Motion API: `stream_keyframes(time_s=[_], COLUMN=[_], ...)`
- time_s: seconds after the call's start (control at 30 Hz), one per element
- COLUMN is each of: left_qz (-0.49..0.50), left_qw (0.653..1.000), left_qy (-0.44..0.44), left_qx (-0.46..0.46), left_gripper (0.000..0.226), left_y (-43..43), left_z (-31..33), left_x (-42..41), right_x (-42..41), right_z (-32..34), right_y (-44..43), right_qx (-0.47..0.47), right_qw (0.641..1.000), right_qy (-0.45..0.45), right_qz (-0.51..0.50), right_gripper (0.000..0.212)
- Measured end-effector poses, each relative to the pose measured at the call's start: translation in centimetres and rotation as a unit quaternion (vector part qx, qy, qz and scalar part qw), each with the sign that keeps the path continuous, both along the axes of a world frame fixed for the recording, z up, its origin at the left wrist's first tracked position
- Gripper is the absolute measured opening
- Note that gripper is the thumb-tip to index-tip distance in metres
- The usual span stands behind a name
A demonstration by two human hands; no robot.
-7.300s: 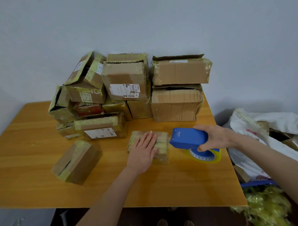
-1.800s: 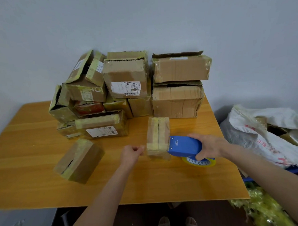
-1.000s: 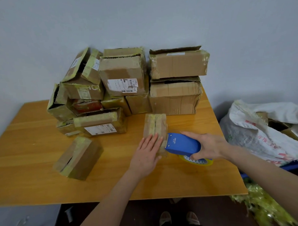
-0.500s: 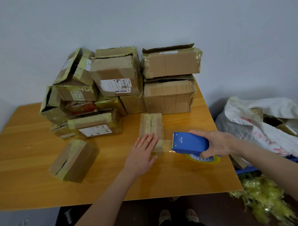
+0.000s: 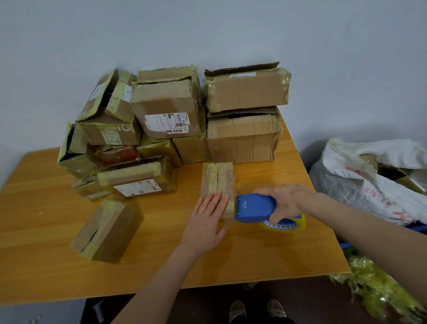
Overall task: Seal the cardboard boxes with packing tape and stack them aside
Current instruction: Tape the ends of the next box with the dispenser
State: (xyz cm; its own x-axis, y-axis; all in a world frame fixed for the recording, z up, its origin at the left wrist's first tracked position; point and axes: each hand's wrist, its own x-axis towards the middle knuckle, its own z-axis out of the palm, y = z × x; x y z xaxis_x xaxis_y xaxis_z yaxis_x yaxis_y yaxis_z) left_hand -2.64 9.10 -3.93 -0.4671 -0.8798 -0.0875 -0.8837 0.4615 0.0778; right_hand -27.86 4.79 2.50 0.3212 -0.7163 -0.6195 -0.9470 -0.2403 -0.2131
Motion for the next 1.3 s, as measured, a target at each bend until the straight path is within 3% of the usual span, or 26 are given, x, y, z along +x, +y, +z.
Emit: stream_keyframes(time_s=[0.17, 0.33, 0.47, 0.53, 0.63, 0.8, 0.87, 0.93, 0.97, 1.1, 1.2, 1.3], left_qz=[-0.005, -0.006, 0.005, 0.014, 0.029, 0.038, 0.038, 0.046, 0.057, 0.193, 0.255, 0.288], left_qw=[1.000, 1.000, 1.000, 0.999, 0.999, 0.999, 0.999, 0.997, 0.995, 0.957, 0.934, 0.917], left_qy=[-0.005, -0.016, -0.023, -0.027, -0.027, -0.012, 0.007, 0.046, 0.072, 0.213, 0.245, 0.263], left_qx=[0.013, 0.021, 0.021, 0.018, 0.011, 0.015, 0.027, 0.038, 0.041, 0.026, 0.059, 0.088], left_gripper=[0.082, 0.084, 0.083, 0.084, 0.080, 0.079, 0.081, 0.080, 0.075, 0.064, 0.066, 0.069], left_y=[0.1, 0.3, 0.3, 0.3, 0.2, 0.2, 0.0, 0.0, 0.0, 0.6, 0.7, -0.1], left_z=[0.2, 0.7, 0.8, 0.9, 1.1, 1.1, 1.0, 1.3, 1.4, 1.6, 1.8, 2.0], left_x=[0.0, 0.1, 0.0, -0.4, -1.5, -2.0, -1.6, -1.3, -1.0, -0.1, -0.9, -2.5], right_x=[0.0, 0.2, -0.4, -0.9, -1.3, -1.1, -0.7, -0.7, -0.8, -0.8, 3.3, 8.2], right_z=[0.0, -1.0, -1.3, -1.4, -2.4, -6.0, -6.1, -5.8, -5.7, -4.2, -2.1, -2.7], right_y=[-1.0, -0.3, -0.4, -0.5, -0.3, 0.5, 0.8, 0.8, 0.7, 0.6, 1.4, 1.8], right_qx=[0.063, 0.012, 0.051, 0.054, 0.037, 0.107, 0.138, 0.125, 0.105, -0.050, -0.146, -0.104], right_qw=[0.996, 0.999, 0.979, 0.947, 0.851, 0.694, 0.677, 0.708, 0.741, 0.914, 0.949, 0.951], right_qy=[-0.052, 0.025, -0.122, -0.215, -0.358, -0.430, -0.432, -0.404, -0.376, -0.177, -0.123, -0.154], right_qz=[-0.038, -0.042, -0.157, -0.234, -0.382, -0.568, -0.580, -0.566, -0.546, -0.362, -0.251, -0.249], right_gripper=[0.082, 0.072, 0.076, 0.063, 0.047, 0.051, 0.043, 0.038, 0.044, 0.071, 0.075, 0.073])
